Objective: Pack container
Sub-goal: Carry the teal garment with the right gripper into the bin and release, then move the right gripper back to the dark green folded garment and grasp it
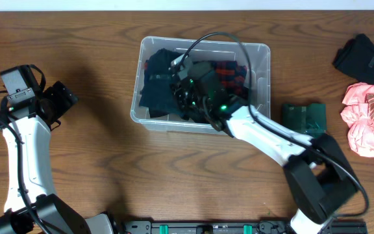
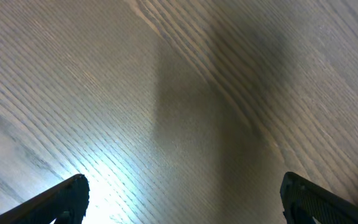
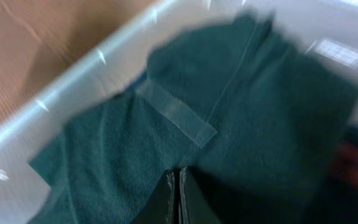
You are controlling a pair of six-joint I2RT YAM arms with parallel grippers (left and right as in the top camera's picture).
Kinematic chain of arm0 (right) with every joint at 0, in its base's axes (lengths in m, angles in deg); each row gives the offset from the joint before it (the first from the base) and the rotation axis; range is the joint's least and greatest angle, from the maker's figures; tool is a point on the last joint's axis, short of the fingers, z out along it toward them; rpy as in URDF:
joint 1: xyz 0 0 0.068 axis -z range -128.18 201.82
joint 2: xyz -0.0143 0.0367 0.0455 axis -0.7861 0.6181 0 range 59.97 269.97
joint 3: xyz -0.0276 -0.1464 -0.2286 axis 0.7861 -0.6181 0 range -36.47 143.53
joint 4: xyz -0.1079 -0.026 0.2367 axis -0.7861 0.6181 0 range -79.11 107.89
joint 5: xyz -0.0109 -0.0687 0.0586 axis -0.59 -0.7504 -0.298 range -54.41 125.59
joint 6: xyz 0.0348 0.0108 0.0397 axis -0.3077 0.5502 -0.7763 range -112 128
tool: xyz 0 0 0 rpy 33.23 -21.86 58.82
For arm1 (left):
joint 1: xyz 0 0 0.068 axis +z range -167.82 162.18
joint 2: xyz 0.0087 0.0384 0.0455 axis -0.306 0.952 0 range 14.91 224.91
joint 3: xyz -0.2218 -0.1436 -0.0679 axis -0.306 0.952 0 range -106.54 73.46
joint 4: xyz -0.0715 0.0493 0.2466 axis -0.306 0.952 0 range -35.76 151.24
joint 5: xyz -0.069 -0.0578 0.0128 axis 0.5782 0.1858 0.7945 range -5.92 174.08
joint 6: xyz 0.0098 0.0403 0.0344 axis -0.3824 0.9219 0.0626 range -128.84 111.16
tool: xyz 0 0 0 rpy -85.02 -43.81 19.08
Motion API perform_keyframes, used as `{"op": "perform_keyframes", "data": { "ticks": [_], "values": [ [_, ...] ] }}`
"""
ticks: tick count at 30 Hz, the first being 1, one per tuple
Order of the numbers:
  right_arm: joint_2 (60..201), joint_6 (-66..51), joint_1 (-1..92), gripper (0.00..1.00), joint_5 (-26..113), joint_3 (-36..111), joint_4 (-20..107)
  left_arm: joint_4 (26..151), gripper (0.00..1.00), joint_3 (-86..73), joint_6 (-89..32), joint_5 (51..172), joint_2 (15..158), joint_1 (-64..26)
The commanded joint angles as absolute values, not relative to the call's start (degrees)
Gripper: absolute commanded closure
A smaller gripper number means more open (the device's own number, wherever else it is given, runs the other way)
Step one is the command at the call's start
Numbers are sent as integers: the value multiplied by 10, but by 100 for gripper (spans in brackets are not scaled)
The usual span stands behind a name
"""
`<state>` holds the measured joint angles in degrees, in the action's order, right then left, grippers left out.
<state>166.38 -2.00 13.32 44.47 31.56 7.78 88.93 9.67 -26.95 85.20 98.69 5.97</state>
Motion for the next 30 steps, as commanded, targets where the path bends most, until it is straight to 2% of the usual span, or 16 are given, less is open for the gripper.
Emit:
{"op": "perform_keyframes", "data": {
  "ticks": [1,9,13,14,15,16,17,18,20,24,30],
  "values": [
    [1694,-14,128,98,451,321,86,892,2,88,-265,849,985,62],
    [1670,-13,142,98,451,344,112,892,2,88,-265,849,985,62],
    [1614,-13,168,91,451,391,172,892,2,88,-265,849,985,62],
    [1597,-13,178,88,451,403,187,892,2,88,-265,849,985,62],
    [1579,-13,189,80,451,413,201,892,2,88,-265,849,985,62],
    [1563,-14,201,65,451,421,212,892,2,88,-265,849,985,62],
    [1545,-16,216,44,451,428,223,892,2,88,-265,849,985,62],
    [1532,-20,229,35,451,431,229,892,2,88,-265,849,985,62],
    [1494,-33,269,22,451,432,248,892,2,88,-265,849,985,62],
    [1441,-39,375,14,452,432,308,892,2,88,-265,849,985,62],
    [1438,-39,557,14,456,432,379,892,2,88,-265,849,985,62]
  ]
}}
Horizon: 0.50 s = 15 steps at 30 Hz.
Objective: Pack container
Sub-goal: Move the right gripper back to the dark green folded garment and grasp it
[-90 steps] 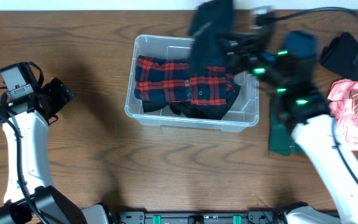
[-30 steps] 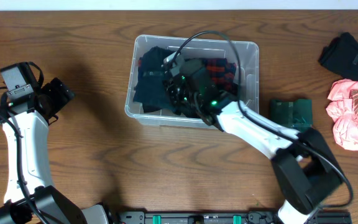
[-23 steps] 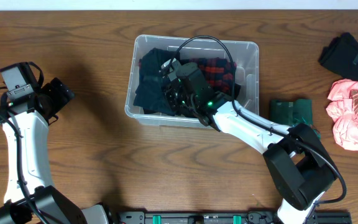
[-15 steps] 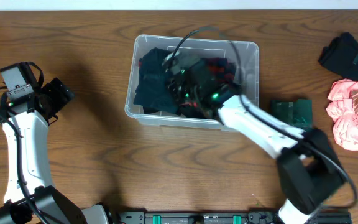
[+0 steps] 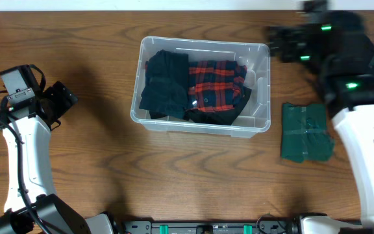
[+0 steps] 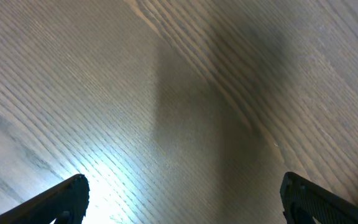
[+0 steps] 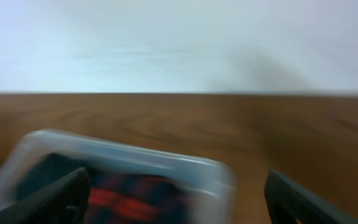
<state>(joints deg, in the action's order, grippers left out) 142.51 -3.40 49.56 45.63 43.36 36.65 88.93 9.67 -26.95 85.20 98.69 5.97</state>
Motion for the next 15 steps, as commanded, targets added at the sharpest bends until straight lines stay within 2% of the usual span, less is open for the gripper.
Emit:
{"op": "perform_keyframes", "data": {
  "ticks": [1,10,15],
  "values": [
    [1444,-39,587,16,460,431,382,892,2,88,-265,849,985,62],
    [1546,-35,796,12,534,431,352,892,2,88,-265,849,985,62],
    [1620,-5,865,9,623,431,298,892,2,88,-265,849,985,62]
  ]
}}
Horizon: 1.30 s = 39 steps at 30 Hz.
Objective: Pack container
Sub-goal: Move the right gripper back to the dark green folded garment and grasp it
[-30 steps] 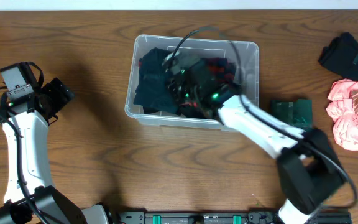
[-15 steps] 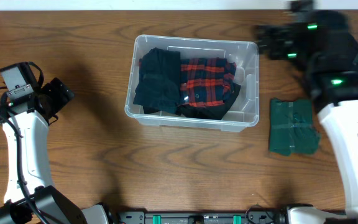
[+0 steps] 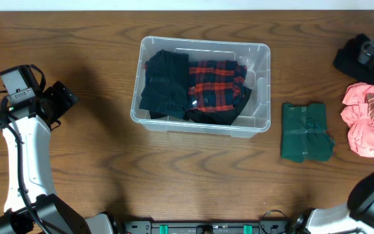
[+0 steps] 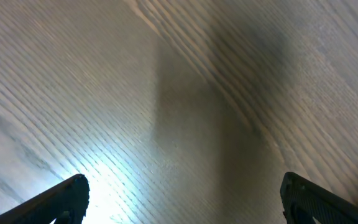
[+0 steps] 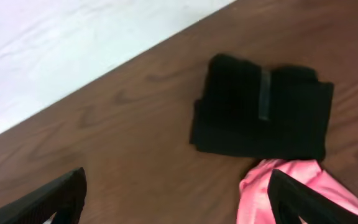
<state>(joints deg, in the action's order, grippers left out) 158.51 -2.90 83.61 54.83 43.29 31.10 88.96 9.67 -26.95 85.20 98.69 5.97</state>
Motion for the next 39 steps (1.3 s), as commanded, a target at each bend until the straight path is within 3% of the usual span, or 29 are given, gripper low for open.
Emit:
{"op": "perform_keyframes", "data": {
  "ticks": [1,16,23,39],
  "values": [
    [1632,-5,873,9,625,431,293,892,2,88,-265,849,985,62],
    [1671,24,868,4,522,431,290,892,2,88,-265,849,985,62],
    [1671,51,808,1,420,431,312,892,2,88,-265,849,985,62],
    [1680,8,719,1,384,431,321,892,2,88,-265,849,985,62]
  ]
}}
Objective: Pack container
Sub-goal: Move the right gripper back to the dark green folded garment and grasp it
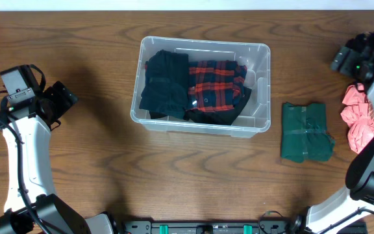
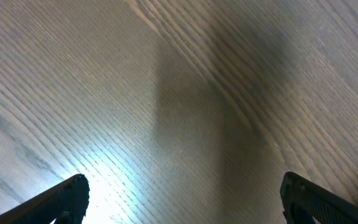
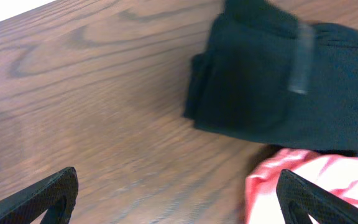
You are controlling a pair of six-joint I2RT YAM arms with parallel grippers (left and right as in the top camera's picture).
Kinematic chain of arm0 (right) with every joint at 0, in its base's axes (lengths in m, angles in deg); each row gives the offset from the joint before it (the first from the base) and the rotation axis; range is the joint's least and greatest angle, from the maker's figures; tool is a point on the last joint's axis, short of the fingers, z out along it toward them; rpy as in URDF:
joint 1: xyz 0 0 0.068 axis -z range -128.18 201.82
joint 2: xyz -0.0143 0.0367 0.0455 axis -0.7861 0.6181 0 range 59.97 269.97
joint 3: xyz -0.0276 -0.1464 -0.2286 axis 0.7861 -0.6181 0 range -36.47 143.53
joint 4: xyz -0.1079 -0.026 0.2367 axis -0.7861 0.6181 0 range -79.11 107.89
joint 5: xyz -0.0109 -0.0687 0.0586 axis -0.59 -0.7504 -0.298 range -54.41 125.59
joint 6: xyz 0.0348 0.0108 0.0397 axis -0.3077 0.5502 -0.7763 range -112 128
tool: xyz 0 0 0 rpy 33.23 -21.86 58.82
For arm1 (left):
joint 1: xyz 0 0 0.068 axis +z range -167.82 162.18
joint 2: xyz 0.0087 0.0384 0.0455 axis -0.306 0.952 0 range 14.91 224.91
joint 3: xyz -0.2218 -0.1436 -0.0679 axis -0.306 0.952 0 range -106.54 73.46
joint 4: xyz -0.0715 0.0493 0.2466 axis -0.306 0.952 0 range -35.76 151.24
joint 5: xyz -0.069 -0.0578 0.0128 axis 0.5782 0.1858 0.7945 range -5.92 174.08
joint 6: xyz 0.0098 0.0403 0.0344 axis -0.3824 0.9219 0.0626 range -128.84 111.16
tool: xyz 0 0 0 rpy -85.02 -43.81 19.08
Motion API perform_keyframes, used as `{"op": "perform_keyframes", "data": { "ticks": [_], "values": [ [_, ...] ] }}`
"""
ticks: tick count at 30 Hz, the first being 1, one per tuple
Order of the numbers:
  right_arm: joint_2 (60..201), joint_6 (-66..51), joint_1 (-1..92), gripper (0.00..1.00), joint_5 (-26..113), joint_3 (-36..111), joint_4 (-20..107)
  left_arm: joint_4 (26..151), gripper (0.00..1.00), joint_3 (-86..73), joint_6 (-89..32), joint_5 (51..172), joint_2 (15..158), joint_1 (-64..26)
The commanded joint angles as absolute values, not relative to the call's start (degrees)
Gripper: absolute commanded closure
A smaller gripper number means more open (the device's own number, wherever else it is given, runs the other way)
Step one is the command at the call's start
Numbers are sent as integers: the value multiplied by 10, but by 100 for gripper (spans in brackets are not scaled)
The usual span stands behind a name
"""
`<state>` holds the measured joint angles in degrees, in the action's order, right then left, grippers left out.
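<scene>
The clear plastic container (image 1: 203,127) stands mid-table, holding a dark folded garment (image 1: 162,84) and a red plaid shirt (image 1: 216,81). To its right lies a folded green cloth (image 1: 306,132). My right gripper (image 1: 359,57) hovers open at the far right edge, over a black folded garment (image 3: 278,74) with a pink garment (image 3: 303,186) beside it. In the right wrist view the gripper (image 3: 179,202) has bare wood between its fingers. My left gripper (image 2: 182,199) is open over bare table at the far left.
The pink garment (image 1: 359,120) is partly covered by my right arm in the overhead view. The left arm (image 1: 24,143) stands along the table's left side. The table's back edge runs just behind the container and the black garment.
My right gripper has come lower and closer over the black garment, which looks larger in its wrist view. The arm now hides that garment from overhead. The left arm is unchanged.
My right gripper was shut low inside the container against a dark garment. Then it was open and up beyond the container's right end, with the garments left inside. Then it was open above the black garment at the far right, and now nearer to it.
</scene>
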<state>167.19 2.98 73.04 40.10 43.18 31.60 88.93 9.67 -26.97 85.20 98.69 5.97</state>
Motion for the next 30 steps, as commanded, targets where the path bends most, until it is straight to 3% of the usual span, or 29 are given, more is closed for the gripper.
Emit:
{"op": "perform_keyframes", "data": {
  "ticks": [1,14,22,30],
  "values": [
    [1684,-9,720,1,384,431,327,892,2,88,-265,849,985,62],
    [1710,-24,721,1,444,431,540,892,2,88,-265,849,985,62],
    [1710,78,710,3,500,425,634,892,2,88,-265,849,985,62],
    [1710,175,699,10,509,367,620,892,2,88,-265,849,985,62]
  ]
}}
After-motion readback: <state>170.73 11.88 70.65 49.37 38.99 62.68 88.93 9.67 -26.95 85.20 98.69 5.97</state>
